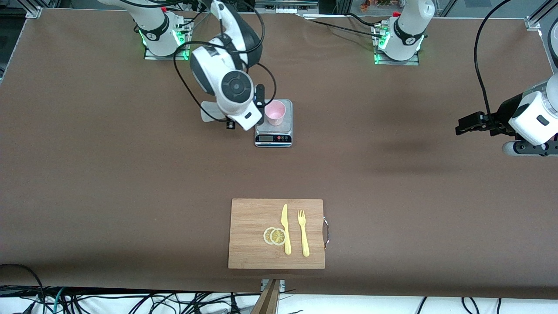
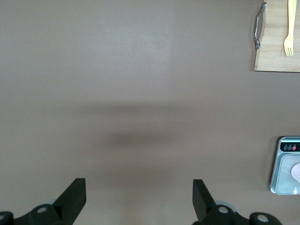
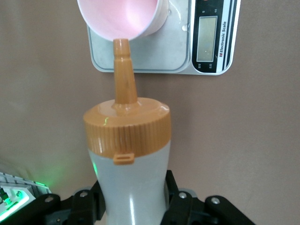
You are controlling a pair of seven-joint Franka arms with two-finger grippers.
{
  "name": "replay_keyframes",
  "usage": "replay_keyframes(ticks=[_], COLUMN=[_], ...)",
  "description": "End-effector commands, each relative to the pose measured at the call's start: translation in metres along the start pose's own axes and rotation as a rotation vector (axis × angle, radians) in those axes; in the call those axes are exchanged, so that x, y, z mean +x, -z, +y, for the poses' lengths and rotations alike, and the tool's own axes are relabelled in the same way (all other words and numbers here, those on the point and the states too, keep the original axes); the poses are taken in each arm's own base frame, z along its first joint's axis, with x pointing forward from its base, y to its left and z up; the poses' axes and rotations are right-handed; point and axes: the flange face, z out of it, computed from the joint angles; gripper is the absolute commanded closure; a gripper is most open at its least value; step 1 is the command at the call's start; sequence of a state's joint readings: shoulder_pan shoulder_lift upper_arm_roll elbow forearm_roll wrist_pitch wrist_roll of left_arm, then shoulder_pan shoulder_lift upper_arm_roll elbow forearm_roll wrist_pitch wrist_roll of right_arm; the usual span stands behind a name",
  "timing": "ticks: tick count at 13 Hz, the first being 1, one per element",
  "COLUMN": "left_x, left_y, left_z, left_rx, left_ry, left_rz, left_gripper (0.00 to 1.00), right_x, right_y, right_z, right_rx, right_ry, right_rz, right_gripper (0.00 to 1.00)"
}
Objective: Add sauce to pink cup with both arms
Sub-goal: 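Carry the bottle with the right gripper above the pink cup, then tilt the bottle nozzle into the cup and squeeze sauce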
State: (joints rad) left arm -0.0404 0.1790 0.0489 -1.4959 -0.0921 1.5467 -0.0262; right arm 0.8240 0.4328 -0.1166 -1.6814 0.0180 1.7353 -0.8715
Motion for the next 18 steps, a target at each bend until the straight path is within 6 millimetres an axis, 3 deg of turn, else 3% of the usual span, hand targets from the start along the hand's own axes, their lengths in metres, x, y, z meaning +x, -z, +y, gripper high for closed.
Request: replay_keyframes(ticks=[1, 4, 11, 18], left_x=[0.002, 0.002, 0.002, 0.003], left_y=[0.005, 0.005, 0.005, 0.003], left_z=[0.002, 0.001, 0.000, 0.000], left_rx=[0.019, 0.018, 0.020, 0.019], left_ry=[-0.025, -0.023, -0.023, -0.023], left_rz=[-0.005, -0.005, -0.005, -0.010], left_gripper=[0.00, 0.00, 0.00, 0.00], right_x=[0.014, 0.037, 0.059, 0.057], right_y=[0.001, -0.001, 0.000, -0.002], right_z=[-0.015, -0.036, -0.062, -0.060], right_rx=[-0.074, -0.138, -0.244, -0.239], right_ry=[-0.052, -0.094, -0.162, -0.167], right_rz=[-0.065, -0.120, -0.189, -0.192], right_gripper=[0.92, 0.92, 0.92, 0.92])
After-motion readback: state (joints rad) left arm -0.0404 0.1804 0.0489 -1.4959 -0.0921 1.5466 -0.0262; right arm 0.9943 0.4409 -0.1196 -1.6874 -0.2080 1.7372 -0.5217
